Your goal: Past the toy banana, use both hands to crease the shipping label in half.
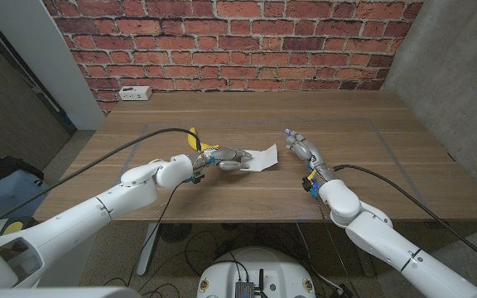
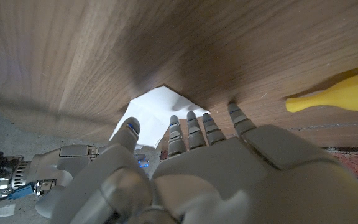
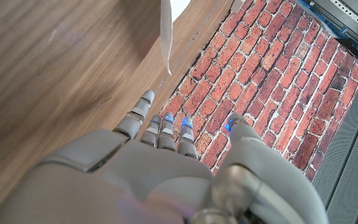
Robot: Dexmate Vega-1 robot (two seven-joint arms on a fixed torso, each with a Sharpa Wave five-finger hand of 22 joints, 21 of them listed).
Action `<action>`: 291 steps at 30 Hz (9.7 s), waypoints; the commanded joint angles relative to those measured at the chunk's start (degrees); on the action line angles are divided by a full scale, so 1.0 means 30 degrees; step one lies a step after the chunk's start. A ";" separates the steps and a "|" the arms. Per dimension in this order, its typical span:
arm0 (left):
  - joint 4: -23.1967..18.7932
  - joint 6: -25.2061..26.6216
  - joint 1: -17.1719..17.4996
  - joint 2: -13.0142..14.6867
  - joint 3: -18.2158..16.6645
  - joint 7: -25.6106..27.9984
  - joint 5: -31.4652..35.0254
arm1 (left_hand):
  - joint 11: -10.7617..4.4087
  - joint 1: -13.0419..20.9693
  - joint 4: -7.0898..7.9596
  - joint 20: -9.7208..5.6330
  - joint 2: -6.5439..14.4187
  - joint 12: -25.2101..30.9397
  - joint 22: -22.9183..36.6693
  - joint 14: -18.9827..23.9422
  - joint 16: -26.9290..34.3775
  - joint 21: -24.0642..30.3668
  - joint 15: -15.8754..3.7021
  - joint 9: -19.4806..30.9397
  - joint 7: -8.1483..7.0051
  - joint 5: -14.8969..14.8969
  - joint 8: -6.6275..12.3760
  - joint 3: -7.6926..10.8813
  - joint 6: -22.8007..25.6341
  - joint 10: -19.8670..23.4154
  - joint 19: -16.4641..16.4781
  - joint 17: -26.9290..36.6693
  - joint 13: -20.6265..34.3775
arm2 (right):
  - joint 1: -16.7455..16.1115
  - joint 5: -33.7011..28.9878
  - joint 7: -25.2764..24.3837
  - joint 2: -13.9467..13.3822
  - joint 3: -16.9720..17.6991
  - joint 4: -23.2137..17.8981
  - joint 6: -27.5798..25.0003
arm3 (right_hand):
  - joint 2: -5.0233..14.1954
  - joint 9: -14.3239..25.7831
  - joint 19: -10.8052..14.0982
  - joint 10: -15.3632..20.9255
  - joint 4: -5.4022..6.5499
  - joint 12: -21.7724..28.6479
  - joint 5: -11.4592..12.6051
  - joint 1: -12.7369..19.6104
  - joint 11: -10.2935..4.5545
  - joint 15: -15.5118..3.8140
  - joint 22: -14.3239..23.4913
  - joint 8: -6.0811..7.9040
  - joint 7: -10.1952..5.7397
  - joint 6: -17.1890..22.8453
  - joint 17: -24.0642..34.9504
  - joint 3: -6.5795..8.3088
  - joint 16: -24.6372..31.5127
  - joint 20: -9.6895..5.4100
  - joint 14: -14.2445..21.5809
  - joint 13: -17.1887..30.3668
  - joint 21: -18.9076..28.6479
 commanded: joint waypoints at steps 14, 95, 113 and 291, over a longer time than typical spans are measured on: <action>-0.0439 0.1107 -0.0296 0.0053 0.0359 -0.1127 0.0435 | -0.0154 -0.0622 0.0291 0.0222 -0.0158 0.0257 0.0044 0.0564 0.0021 -0.0103 -0.0315 0.0002 0.0340 0.0017 -0.0075 -0.0279 -0.0232 0.1006 0.0182 0.0078 0.0040 | 0.0532 0.0989 0.1107 0.0302 -0.0655 0.0299 -0.0071 | 0.0069 0.0069 0.0007 0.0022 0.0328 -0.0003 0.0027 -0.0254 0.0076 0.0022 0.0022 0.0033 0.0073 0.0158 0.0160 -0.0121 0.0116 0.0030 0.0008 0.0133 0.0076; 0.0304 0.1007 -0.0881 -0.0313 0.0655 -0.1297 -0.0027 | -0.0651 -0.1802 0.1027 0.0009 -0.0485 -0.0204 0.0046 0.0278 -0.0176 -0.0492 -0.0878 -0.0018 0.0302 0.0212 0.0104 -0.0794 -0.0464 0.1165 0.0213 0.0021 -0.0021 | 0.3047 0.3333 0.6271 -0.0384 -0.2084 0.1471 -0.0325 | -0.0506 0.0093 0.4923 0.2185 0.1333 0.0379 0.0466 -0.1490 0.1917 0.2695 0.0045 -0.0053 0.2072 -0.0839 0.0090 -0.0056 0.0461 0.2645 0.5227 0.0181 0.0511; -0.1788 0.3007 0.0289 0.0761 -0.0271 -0.0946 0.0014 | -0.0760 -0.1891 0.1058 -0.0046 -0.0601 -0.0108 0.0038 0.0720 -0.0112 -0.0442 -0.0888 0.0000 -0.0177 0.0284 0.0328 -0.0879 0.1057 0.1694 0.0595 0.0020 0.0007 | 0.4332 0.1386 0.7155 -0.1205 -0.2902 0.1100 -0.1206 | -0.0741 0.0105 0.3939 0.2573 0.1494 0.0236 0.0492 -0.1861 0.1538 0.1925 0.0055 0.0148 0.1669 0.0154 0.0088 -0.0198 -0.0059 0.2154 0.4371 0.0151 0.0023; -0.4325 0.6134 0.1457 0.2138 -0.0733 -0.1887 0.2568 | -0.1882 0.0452 -0.0510 -0.1686 -0.2871 -0.0235 0.0172 0.5597 -0.0219 -0.0467 -0.2101 0.0060 0.0587 0.1055 0.0210 -0.2854 0.9346 0.7010 0.2581 0.0025 0.0143 | 0.9034 -0.0494 1.1270 -0.0113 -0.5991 0.2241 -0.5218 | -0.1522 0.0077 0.6832 0.3287 0.0983 -0.0547 0.0937 -0.3315 0.1855 0.2464 0.0073 -0.0164 0.1621 -0.4411 -0.0099 0.0237 -0.0200 0.2637 0.6992 -0.0095 0.0059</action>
